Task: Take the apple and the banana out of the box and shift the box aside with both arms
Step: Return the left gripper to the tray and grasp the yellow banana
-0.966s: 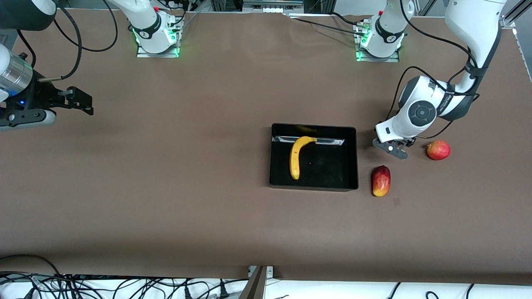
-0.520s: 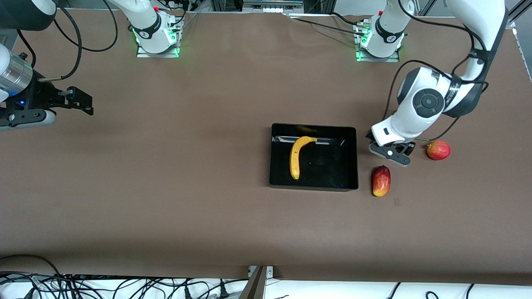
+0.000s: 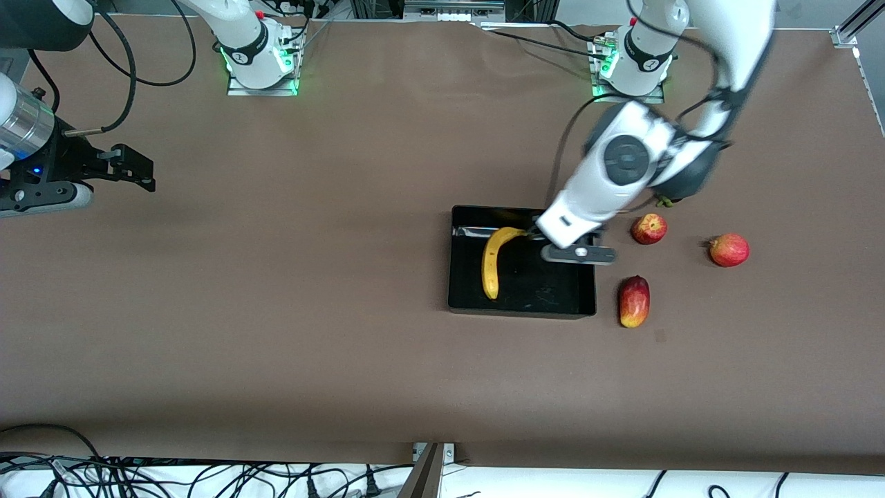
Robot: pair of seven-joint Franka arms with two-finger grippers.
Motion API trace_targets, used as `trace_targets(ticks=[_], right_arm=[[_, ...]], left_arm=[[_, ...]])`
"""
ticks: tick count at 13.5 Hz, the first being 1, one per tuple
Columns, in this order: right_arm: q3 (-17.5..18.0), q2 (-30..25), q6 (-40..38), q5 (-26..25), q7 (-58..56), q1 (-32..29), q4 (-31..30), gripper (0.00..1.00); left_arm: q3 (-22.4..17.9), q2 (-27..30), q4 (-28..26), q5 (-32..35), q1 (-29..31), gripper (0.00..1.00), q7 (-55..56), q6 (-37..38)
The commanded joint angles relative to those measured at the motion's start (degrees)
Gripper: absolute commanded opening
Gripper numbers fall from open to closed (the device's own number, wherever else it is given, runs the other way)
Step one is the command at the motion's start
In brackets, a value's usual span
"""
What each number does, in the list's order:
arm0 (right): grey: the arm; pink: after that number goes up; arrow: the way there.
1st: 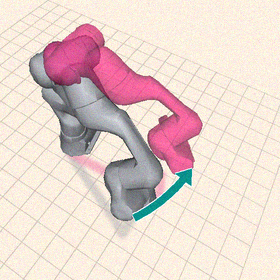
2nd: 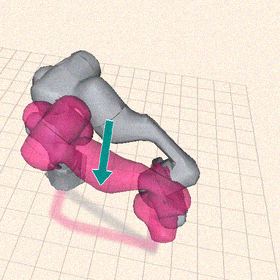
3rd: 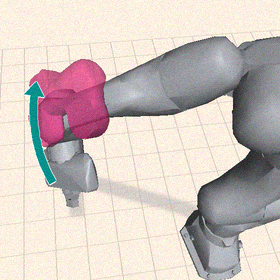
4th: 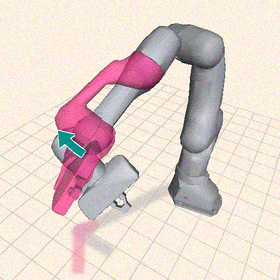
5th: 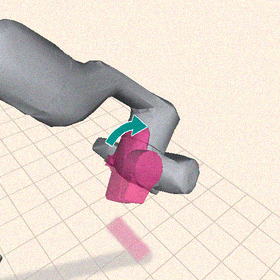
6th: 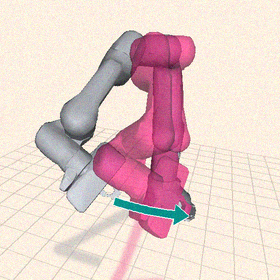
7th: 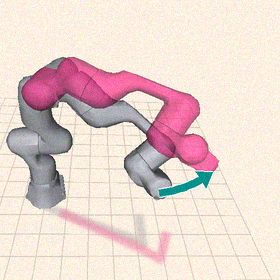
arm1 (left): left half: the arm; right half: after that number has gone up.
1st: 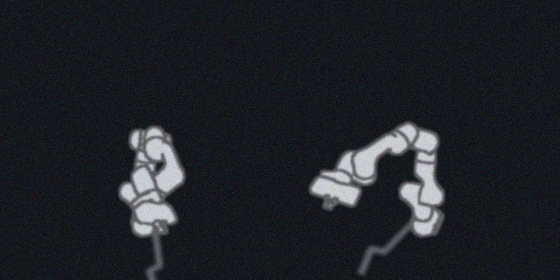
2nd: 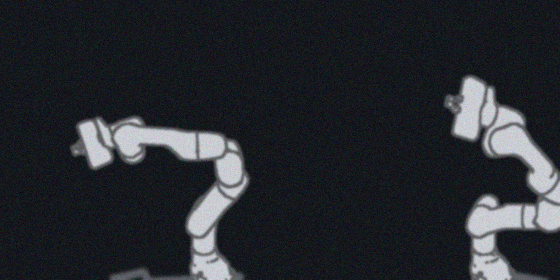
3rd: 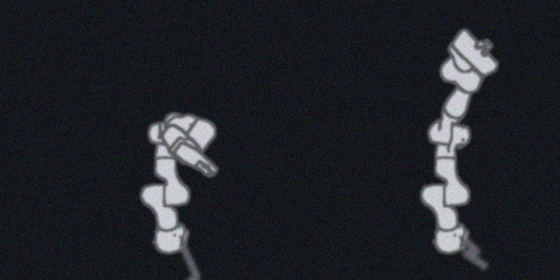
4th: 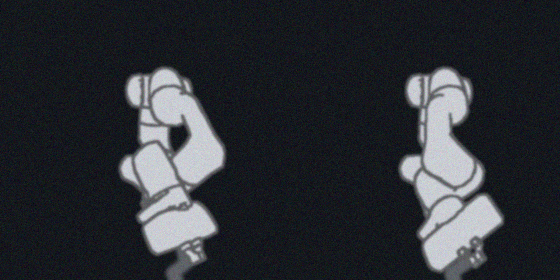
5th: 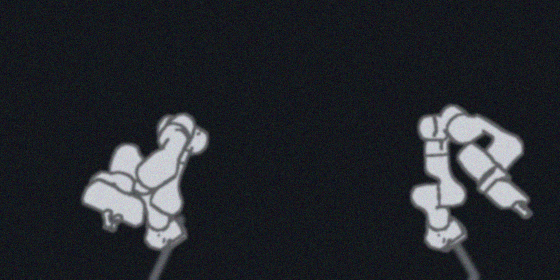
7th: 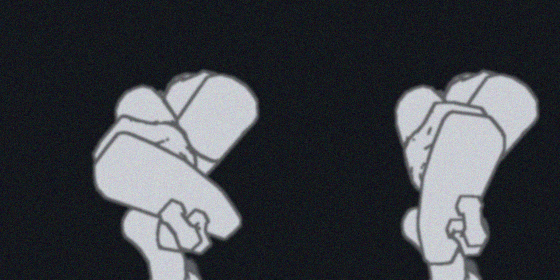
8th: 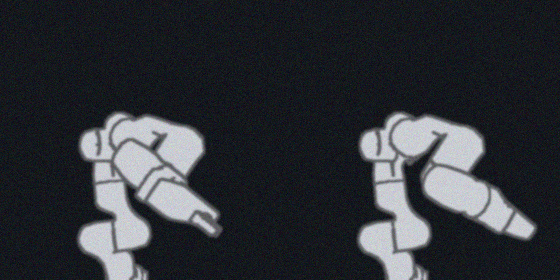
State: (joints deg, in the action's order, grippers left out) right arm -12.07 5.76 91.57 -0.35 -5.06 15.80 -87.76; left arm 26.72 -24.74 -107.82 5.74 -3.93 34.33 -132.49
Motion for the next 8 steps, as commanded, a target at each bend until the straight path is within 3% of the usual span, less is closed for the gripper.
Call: trace_targets(ticks=[1, 3, 5, 8], right_arm=[[0.21, 0.48, -0.42, -0.27, -0.04, -0.24, 1.10, 1.00], [0.21, 0.48, -0.42, -0.27, -0.04, -0.16, 1.10, 1.00], [0.21, 0.57, 0.62, -0.62, 0.05, -0.15, 1.01, 1.00], [0.30, 1.01, 3.36, 0.96, 0.13, 0.11, 0.92, 1.00]], left_arm=[[-1.49, -6.89, 2.00, -0.29, -4.06, 1.00, 4.95, -7.94], [-3.42, -10.05, 1.91, -0.20, -6.61, 1.00, 4.96, -12.24], [-7.97, -13.74, 1.82, 1.46, -11.07, 1.00, 4.87, -17.51], [-9.23, -14.72, 2.17, 13.47, -11.80, 1.00, 4.78, -18.59]])
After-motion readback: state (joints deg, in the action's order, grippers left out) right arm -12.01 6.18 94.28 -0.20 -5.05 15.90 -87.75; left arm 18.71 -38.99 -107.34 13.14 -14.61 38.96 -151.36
